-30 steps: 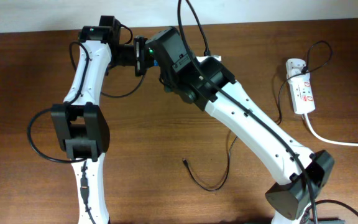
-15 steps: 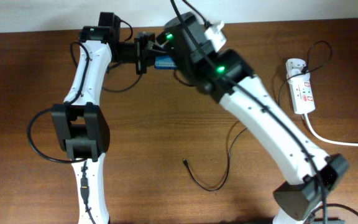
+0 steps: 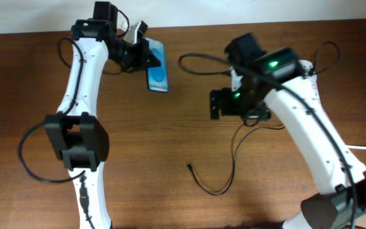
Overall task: Plug charger to phone and switch on socket
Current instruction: 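Lower the right gripper to the black USB-C cable end on the table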
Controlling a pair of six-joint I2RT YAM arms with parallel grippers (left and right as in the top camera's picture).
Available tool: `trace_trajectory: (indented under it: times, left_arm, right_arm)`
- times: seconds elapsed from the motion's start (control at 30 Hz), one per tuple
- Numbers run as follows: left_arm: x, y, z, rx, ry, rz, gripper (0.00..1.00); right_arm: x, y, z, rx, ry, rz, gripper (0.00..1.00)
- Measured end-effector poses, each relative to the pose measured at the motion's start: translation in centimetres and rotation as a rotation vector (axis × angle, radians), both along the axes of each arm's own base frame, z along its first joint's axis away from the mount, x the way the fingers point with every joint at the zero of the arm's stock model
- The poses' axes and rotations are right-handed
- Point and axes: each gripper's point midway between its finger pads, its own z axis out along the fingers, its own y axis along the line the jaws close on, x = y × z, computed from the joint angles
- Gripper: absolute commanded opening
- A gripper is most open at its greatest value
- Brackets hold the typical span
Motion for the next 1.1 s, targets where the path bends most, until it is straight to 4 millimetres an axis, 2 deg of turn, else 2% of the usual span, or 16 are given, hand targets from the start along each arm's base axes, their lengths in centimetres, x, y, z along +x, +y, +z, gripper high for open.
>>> trace_trajectory:
  times: [0.07,0.1,0.17,0.27,0.3,0.33,0.43,0.53,0.6,0.8,0.87,1.0,1.1]
  left_arm:
    - [-0.2,1.0,0.4,0.052,-0.010,0.014,0.00]
    - [-0.1,1.6,0.2,0.077,-0.013,0.025,0.00]
    - [0.1,2.6,-0.1,0.109,-0.017,0.042,0.00]
    - [0.3,3.4,-0.5,0.155,-0.021,0.057,0.00]
    - [0.4,3.5,-0.6,0.162,-0.021,0.059,0.00]
    - [0.4,3.5,-0.6,0.163,-0.020,0.059,0.00]
    - [0.3,3.6,-0.7,0.170,-0.018,0.062,0.00]
    - [0.3,3.6,-0.7,0.171,-0.017,0.062,0.00]
    - [0.3,3.6,-0.7,0.171,-0.017,0.062,0.00]
    - [0.3,3.6,-0.7,0.171,-0.015,0.061,0.00]
    - [0.2,3.6,-0.7,0.172,-0.010,0.061,0.00]
    - [0.0,3.6,-0.8,0.173,-0.002,0.060,0.00]
    - [0.0,3.6,-0.8,0.173,-0.003,0.060,0.00]
  right_arm:
    - [-0.3,1.2,-3.0,-0.013,0.006,0.043,0.99]
    - [-1.8,2.1,-5.9,-0.040,0.050,0.091,0.98]
    - [-3.8,4.3,-9.2,-0.056,0.065,0.198,0.74]
    - [-6.6,7.6,-11.2,-0.058,0.050,0.371,0.61]
    - [-7.7,8.5,-11.6,-0.063,0.052,0.425,0.52]
    - [-8.0,9.0,-11.9,-0.066,0.052,0.445,0.48]
    - [-7.6,10.1,-15.2,-0.084,0.091,0.463,0.47]
    - [-8.4,10.2,-18.0,-0.090,0.180,0.463,0.45]
    - [-8.8,10.3,-18.6,-0.083,0.211,0.462,0.38]
    - [-9.4,11.2,-18.4,-0.026,0.236,0.461,0.39]
    - [-9.4,10.9,-18.6,-0.023,0.247,0.451,0.39]
    - [-9.1,8.8,-19.5,-0.020,0.291,0.382,0.38]
    - [-8.5,9.2,-19.5,0.021,0.286,0.364,0.37]
